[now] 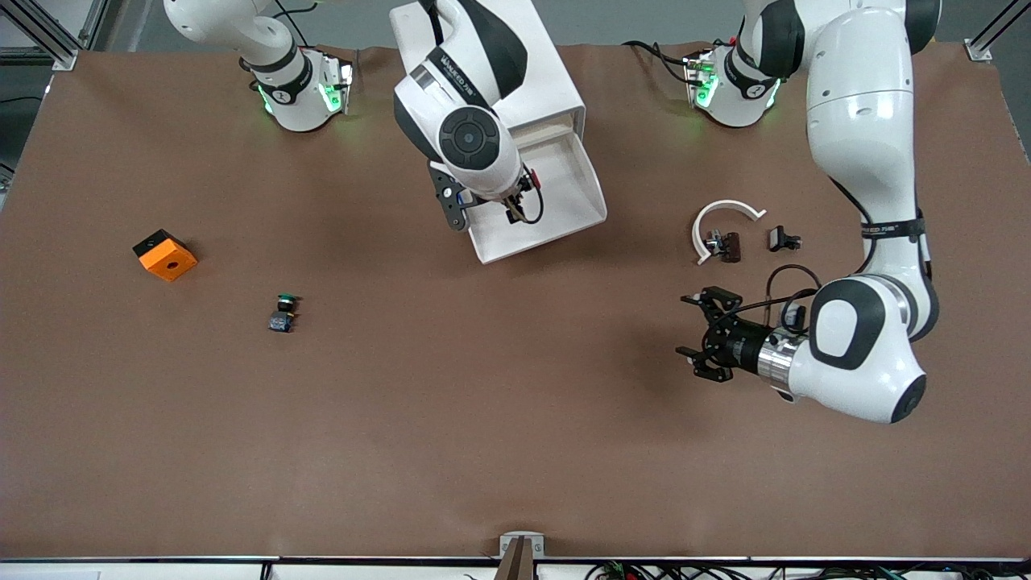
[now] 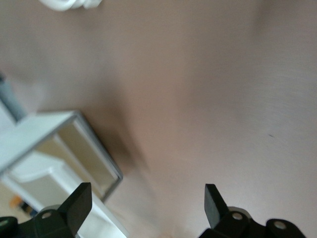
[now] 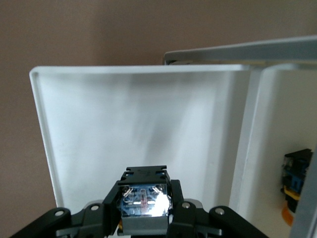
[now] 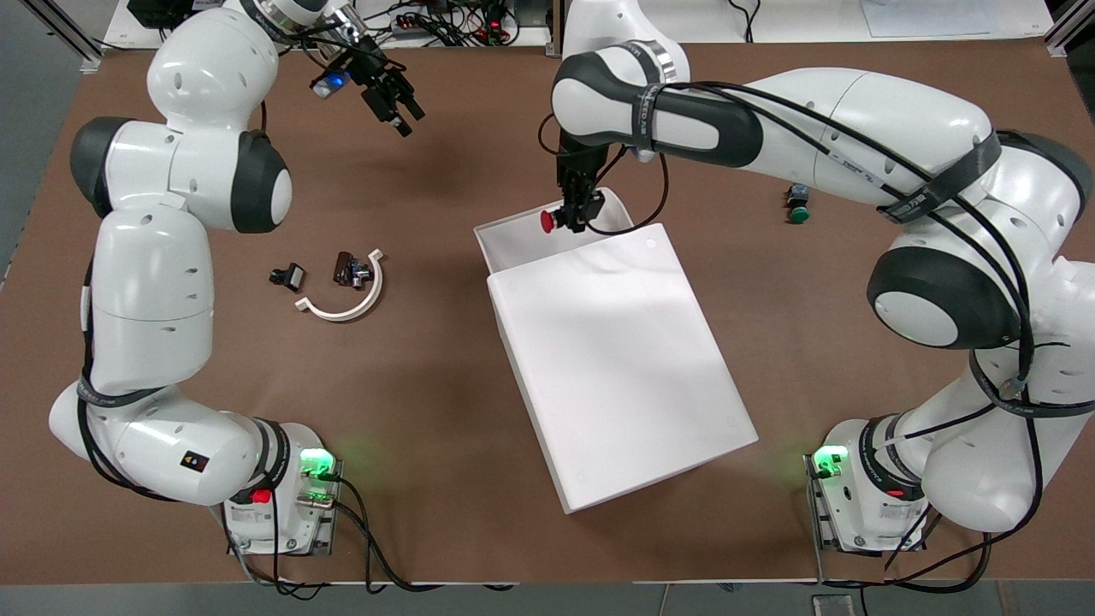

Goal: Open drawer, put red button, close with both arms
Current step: 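Release the drawer with the left gripper while the right gripper carries the button over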

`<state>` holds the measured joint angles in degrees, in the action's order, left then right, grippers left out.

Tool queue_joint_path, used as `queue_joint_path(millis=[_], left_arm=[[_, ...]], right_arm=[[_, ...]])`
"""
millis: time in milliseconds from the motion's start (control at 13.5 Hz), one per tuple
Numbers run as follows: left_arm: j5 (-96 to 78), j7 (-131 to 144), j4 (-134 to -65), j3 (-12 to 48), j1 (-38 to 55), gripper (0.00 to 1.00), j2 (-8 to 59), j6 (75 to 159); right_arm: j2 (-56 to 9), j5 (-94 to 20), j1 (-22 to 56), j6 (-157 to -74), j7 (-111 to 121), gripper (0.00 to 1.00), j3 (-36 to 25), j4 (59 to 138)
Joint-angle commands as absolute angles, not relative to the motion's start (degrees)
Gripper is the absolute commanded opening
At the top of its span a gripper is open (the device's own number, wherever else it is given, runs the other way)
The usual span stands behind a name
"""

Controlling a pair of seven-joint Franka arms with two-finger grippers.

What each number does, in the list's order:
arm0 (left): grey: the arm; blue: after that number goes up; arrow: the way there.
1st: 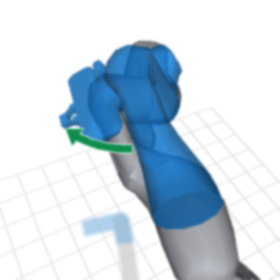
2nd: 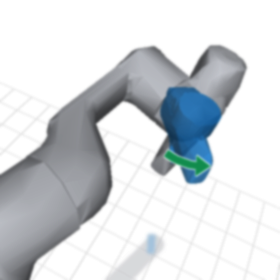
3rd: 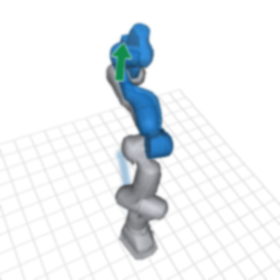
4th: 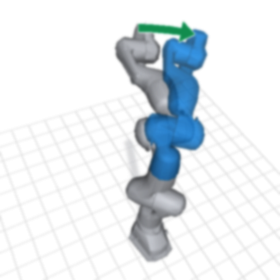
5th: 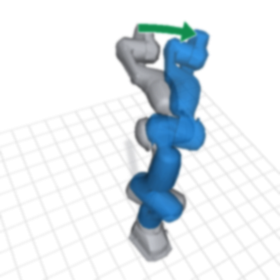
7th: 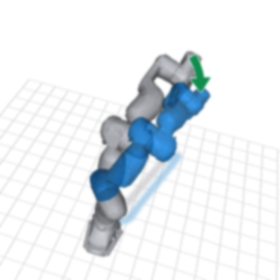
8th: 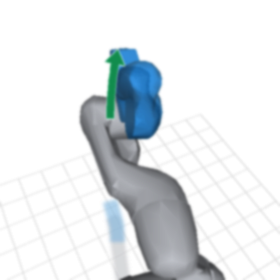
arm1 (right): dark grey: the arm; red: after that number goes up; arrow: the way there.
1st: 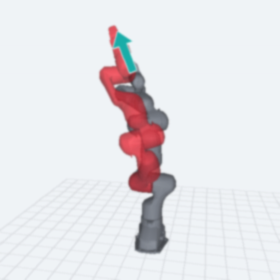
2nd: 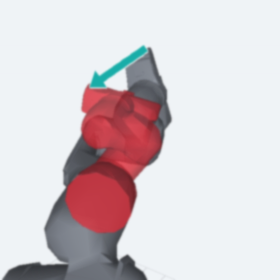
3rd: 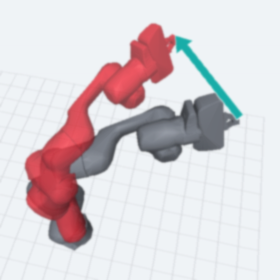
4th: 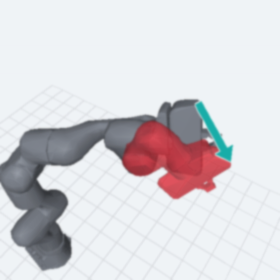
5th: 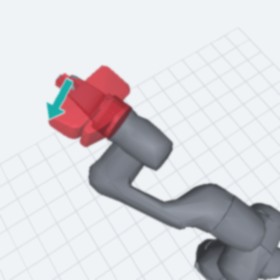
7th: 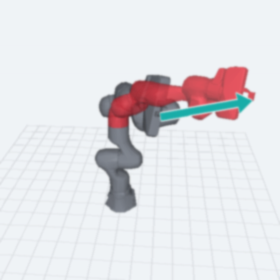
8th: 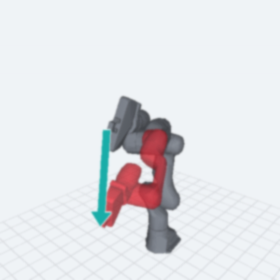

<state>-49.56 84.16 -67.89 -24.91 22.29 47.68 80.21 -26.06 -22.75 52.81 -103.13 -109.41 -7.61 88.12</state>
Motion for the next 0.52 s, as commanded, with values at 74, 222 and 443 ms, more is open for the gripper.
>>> queue_joint_path(millis=[74,222,443], left_arm=[[-39.3,66.7,-68.8,-25.9,25.8,1.00,43.3,85.1],[-32.7,61.6,-69.3,-25.5,28.0,1.00,41.0,87.5],[-31.0,52.5,-77.5,-25.5,30.8,1.00,34.0,92.0]], right_arm=[[-29.1,-23.6,54.8,-105.3,-111.3,0.20,-8.4,86.9],[-29.7,-23.4,54.9,-105.4,-111.2,0.20,-8.4,87.0],[-30.9,-23.3,55.2,-105.6,-111.1,0.20,-8.4,87.0]])
